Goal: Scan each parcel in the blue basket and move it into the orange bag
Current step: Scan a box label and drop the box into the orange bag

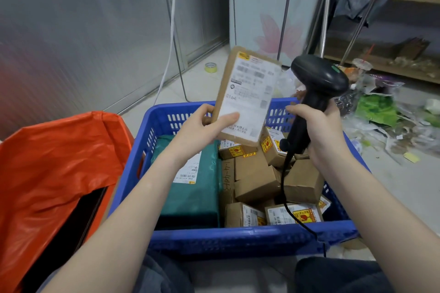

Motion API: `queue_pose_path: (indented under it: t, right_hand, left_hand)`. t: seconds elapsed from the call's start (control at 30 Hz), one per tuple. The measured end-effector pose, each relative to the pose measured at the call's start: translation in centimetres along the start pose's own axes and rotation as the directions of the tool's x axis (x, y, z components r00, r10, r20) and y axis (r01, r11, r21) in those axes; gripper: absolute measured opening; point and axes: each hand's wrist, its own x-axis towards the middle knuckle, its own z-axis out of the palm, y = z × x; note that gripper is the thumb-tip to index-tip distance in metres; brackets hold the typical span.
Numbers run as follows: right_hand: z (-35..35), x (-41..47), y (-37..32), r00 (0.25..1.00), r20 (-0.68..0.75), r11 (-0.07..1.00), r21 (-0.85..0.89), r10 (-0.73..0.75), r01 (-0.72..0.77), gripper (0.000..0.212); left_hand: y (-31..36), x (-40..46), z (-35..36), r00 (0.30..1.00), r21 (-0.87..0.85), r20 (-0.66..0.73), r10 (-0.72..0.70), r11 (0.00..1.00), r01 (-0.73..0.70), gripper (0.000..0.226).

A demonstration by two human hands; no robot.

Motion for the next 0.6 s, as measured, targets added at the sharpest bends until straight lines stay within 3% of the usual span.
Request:
queue_pose_path:
  t: [0.17,0.3,0.47,0.6]
  right_hand:
    - [0.5,-0.1,0.3,0.986,0.161,0.999,0.027,0.036,-0.04,0.02]
    - [0.7,-0.2,0.3,0.977,0.21,1.0,-0.007,0.024,-0.023,0.021]
    - [1.1,-0.5,0.4,0.974,0.218,0.998,-0.019,0.068,-0.066,0.034]
    - [1.0,-0.5,0.5,0.992,0.113,0.997,-0.055,0.057,-0.051,0.032]
  left_hand:
    - [0.3,-0.2,0.7,0.988,0.027,0.142,-0.056,0.998,0.053,0.049]
    - [0.2,-0.2,1.0,0.977,0.014,0.21,-0.043,0.999,0.041,0.066]
    - [0.3,0.2,0.9,1.0,-0.185,-0.001,-0.012,0.983,0.011,0.046]
    - [0.0,0.3,0.8,0.995,-0.131,-0.103,-0.005,0.991,-0.009,0.055]
